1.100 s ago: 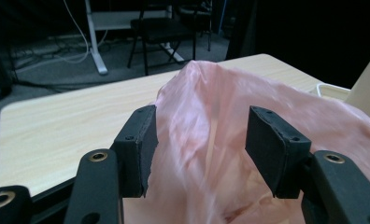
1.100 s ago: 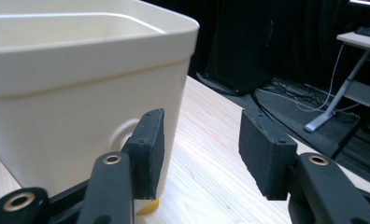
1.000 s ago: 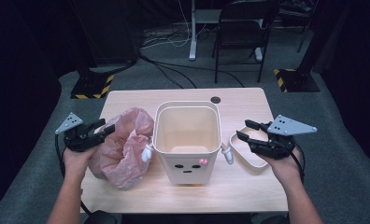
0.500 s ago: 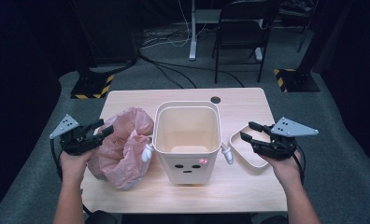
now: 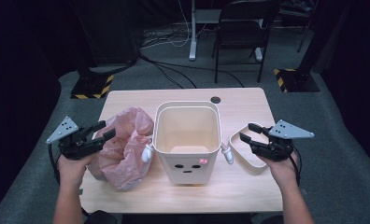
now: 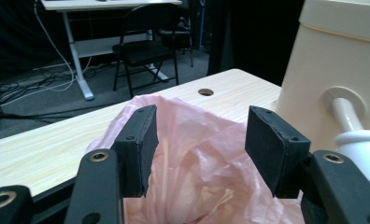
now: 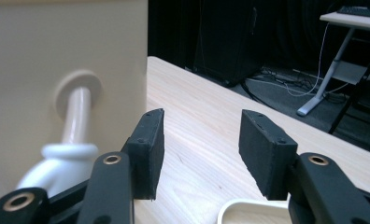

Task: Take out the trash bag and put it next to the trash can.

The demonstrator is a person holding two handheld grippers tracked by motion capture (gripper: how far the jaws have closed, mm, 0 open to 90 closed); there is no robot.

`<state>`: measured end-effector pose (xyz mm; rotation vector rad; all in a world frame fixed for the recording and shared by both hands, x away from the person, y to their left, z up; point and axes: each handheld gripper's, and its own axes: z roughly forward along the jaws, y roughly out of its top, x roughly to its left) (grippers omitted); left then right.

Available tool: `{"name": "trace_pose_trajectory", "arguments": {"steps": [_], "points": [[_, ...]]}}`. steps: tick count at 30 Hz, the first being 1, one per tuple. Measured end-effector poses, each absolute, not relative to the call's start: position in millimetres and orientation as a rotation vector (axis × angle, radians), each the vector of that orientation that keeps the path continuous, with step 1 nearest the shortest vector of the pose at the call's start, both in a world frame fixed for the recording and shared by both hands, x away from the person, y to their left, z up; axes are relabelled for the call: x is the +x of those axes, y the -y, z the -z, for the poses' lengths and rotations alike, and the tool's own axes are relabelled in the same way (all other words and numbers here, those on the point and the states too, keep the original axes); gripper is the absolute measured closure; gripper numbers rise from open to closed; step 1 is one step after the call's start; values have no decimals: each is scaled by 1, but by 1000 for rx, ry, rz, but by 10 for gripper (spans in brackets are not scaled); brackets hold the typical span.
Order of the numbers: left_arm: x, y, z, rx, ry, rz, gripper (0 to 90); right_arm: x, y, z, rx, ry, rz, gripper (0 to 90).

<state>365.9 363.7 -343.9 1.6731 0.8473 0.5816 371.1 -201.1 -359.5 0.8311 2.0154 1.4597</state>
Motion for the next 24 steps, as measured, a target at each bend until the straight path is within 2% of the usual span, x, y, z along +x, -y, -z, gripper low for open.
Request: {"name": "trace_pose_trajectory", "arguments": {"steps": [24], "points": [[359, -347, 338, 1695, -795, -597, 437, 382, 222, 423, 940, -2028, -1359, 499]]}}
